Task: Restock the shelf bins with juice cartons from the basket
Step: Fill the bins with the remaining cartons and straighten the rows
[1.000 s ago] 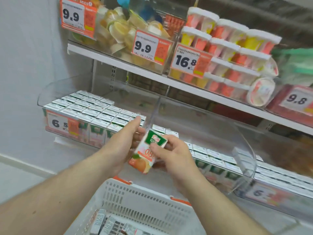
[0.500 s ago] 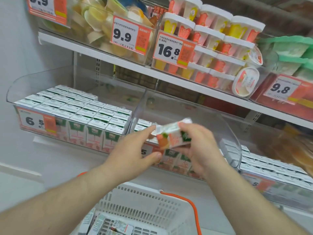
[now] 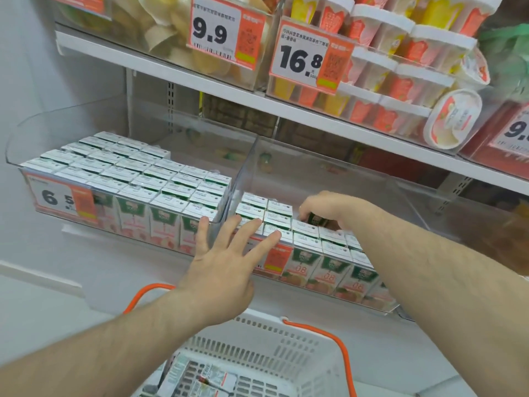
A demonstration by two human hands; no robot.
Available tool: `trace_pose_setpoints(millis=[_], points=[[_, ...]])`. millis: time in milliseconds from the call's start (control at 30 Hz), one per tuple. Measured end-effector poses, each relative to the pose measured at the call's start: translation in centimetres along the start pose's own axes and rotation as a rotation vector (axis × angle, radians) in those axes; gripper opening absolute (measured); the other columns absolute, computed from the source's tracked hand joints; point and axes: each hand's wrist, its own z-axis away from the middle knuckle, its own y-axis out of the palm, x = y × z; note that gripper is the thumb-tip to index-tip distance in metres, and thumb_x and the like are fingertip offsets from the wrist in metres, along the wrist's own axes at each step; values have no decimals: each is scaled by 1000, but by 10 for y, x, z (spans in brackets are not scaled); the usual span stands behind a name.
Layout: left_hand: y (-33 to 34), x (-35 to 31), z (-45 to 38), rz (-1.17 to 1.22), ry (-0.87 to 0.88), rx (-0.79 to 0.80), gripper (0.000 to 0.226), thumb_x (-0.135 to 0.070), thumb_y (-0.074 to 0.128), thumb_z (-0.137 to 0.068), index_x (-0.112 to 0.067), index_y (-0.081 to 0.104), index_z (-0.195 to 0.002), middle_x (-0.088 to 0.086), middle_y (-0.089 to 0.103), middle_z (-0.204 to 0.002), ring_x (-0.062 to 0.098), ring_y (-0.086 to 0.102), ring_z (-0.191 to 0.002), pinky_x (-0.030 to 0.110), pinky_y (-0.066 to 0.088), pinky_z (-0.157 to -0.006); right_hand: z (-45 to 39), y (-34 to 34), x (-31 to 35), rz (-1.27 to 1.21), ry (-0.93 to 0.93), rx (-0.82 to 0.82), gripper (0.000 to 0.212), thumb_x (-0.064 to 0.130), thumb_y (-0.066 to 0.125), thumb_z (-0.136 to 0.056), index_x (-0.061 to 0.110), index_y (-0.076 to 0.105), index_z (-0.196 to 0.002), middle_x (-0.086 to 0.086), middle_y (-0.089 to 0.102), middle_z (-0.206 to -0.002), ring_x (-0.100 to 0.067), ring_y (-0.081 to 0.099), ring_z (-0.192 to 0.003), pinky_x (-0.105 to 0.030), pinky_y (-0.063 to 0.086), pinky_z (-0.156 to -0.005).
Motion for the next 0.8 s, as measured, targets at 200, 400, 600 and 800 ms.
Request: trace_pose_setpoints(millis=[200,400,600,800], points=[[-5,-5,-3,10,-37,83,91,-31,49,-90,-50,-26,-137,-10,-20,-152,24,-24,-141,54,-36,-96,-4,-4,-2,-317,31,240,21,4,50,-82,1,58,-101,-15,70,-94,-30,69,-72,-37,59,-73],[-10,-7,-2,-6,-39,137,89,-27,48,-91,-49,-21,-142,-13,-20,-154,23,-24,-143,57,-28,-103,9,-1,4,-182,60,207,34,14,53,-94,-2,61,-123,-19,72,-110,-35,70,-101,-51,48,-101],[-25,-7,1,-56,-28,125,83,-26,44,-94,-47,-14,-148,-10,-14,-161,22,-22,-147,60,-17,-110,23,3,-2,111,-24,-128,38,44,66,-90,11,56,-105,-4,59,-96,-24,58,-91,-39,48,-85],[-23,-6,23,-98,107,-104,71,-23,63,-65,-25,49,-134,7,49,-139,34,43,-126,47,28,-90,50,35,-26,180,-415,-712,21,31,63,-91,12,69,-95,-5,67,-96,-26,62,-93,-35,51,-80]])
